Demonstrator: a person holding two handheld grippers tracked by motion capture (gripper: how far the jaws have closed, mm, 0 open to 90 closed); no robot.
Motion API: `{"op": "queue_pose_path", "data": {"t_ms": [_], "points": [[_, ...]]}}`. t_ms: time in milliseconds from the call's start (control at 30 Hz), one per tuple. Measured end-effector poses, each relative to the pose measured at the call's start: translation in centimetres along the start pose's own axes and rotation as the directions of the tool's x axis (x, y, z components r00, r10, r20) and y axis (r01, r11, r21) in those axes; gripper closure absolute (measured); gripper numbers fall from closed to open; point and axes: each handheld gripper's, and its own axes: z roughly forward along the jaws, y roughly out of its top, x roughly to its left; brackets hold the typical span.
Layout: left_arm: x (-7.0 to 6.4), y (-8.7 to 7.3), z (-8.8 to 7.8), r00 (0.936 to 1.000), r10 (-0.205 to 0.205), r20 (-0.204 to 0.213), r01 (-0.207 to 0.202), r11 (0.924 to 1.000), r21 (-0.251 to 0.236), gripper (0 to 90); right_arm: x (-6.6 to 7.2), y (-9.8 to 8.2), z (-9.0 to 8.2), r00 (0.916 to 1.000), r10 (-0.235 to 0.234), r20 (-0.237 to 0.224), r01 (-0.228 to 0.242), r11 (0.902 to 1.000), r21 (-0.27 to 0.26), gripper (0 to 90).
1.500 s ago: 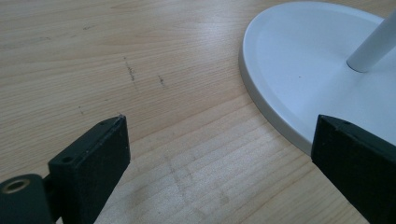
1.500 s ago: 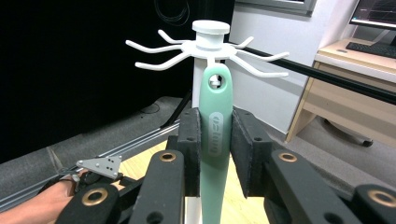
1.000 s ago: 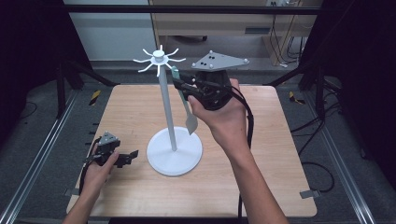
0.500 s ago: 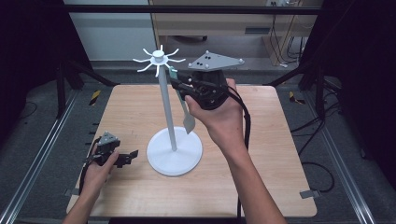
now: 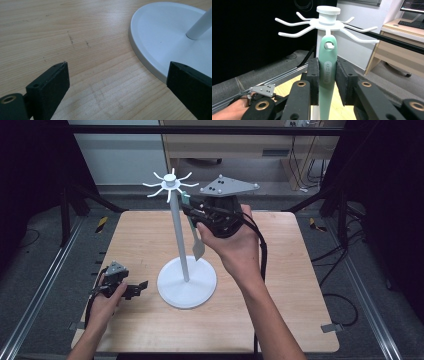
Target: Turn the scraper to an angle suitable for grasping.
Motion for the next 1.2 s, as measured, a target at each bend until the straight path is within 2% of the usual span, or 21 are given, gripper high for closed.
{"op": "queue_pose_path", "data": {"t_ms": [267,633,800,1200], "points": [[0.0,0.0,0.0,1.0000,0.001,0.001,-0.001,1.0000,0.003,4.3,0.0,-0.1,-0.2,1.0000,0.005,-0.007,-0.005,1.0000,0.000,72.9],[0.0,0.0,-0.1,1.0000,0.003,0.001,-0.003,1.0000,0.002,4.3,-0.1,-0.8,-1.3,1.0000,-0.003,-0.005,0.003,0.9999,0.017,73.2],[0.1,0.0,-0.1,1.0000,0.000,0.001,0.000,1.0000,0.003,4.3,-0.5,-1.7,-1.6,0.9999,0.001,0.014,-0.001,0.9992,0.041,73.6],[0.2,-0.1,-0.1,1.0000,-0.003,-0.001,0.003,1.0000,0.002,4.3,-2.5,-4.0,-1.5,0.9964,0.045,0.073,-0.052,0.9931,0.105,74.6]]}}
